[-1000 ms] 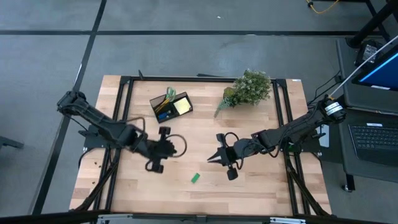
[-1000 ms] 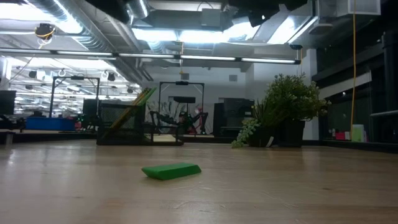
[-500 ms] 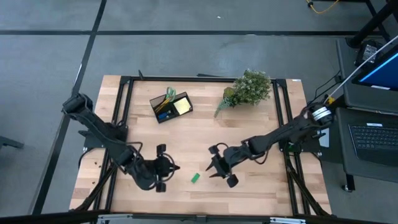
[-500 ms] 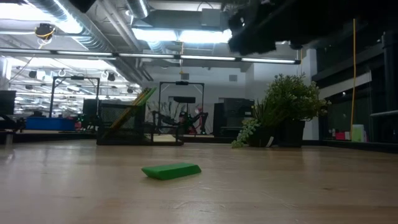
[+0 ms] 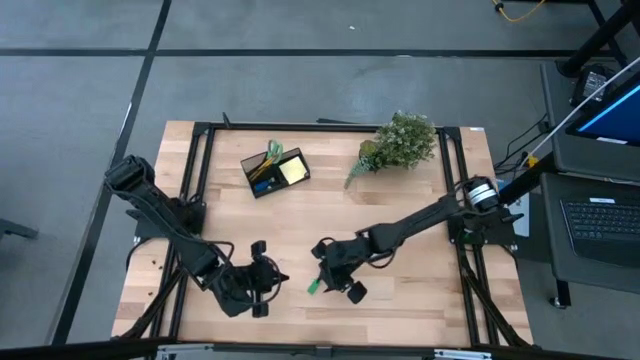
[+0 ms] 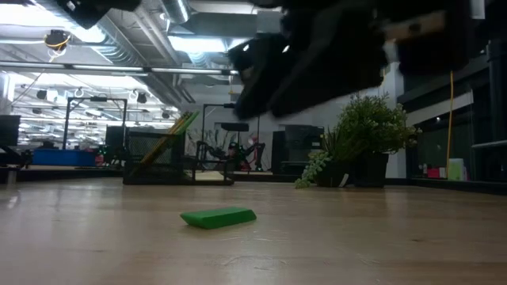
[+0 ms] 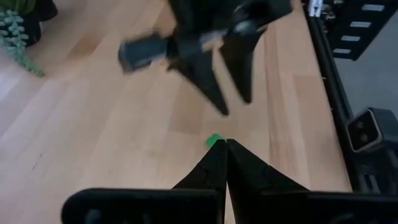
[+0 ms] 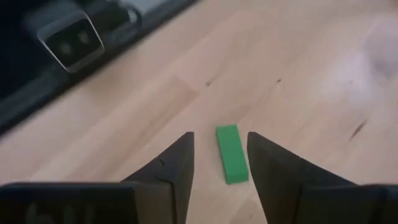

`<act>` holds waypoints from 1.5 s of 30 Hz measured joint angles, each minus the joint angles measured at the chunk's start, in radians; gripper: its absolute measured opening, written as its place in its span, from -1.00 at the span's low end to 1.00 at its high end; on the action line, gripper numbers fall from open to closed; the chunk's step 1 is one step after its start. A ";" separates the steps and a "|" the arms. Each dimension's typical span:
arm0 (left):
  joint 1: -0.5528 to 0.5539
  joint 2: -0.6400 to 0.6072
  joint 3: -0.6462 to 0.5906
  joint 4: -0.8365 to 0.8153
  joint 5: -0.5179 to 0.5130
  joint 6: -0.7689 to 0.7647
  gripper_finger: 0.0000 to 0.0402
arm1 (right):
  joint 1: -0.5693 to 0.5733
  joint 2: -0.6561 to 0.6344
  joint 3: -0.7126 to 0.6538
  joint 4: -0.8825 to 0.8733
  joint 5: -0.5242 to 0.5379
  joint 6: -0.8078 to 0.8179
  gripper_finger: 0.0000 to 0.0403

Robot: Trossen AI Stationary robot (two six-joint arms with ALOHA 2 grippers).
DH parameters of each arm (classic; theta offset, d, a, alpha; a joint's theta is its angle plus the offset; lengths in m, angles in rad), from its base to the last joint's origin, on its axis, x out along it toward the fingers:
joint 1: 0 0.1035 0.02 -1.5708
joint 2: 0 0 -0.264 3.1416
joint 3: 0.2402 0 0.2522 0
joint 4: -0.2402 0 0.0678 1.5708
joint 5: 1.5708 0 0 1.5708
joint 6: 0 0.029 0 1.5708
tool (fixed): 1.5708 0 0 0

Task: Pick and place office supplies into organizer
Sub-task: Put the green eraser into the desk organizer

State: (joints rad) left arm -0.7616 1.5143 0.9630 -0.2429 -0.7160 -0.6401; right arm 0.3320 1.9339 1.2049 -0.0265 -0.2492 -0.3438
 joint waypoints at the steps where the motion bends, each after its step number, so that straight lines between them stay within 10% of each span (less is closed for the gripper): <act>1: -0.008 0.000 0.000 0.001 -0.001 0.008 -0.99 | 0.000 0.021 0.018 -0.010 0.001 -0.007 -0.26; 45: -0.060 0.000 0.000 -0.003 -0.049 0.016 -0.89 | -0.042 0.224 0.085 -0.003 -0.041 0.031 -0.33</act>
State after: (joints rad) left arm -0.8211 1.5141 0.9630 -0.2461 -0.7654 -0.6241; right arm 0.2903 2.1582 1.2896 -0.0296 -0.2907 -0.3126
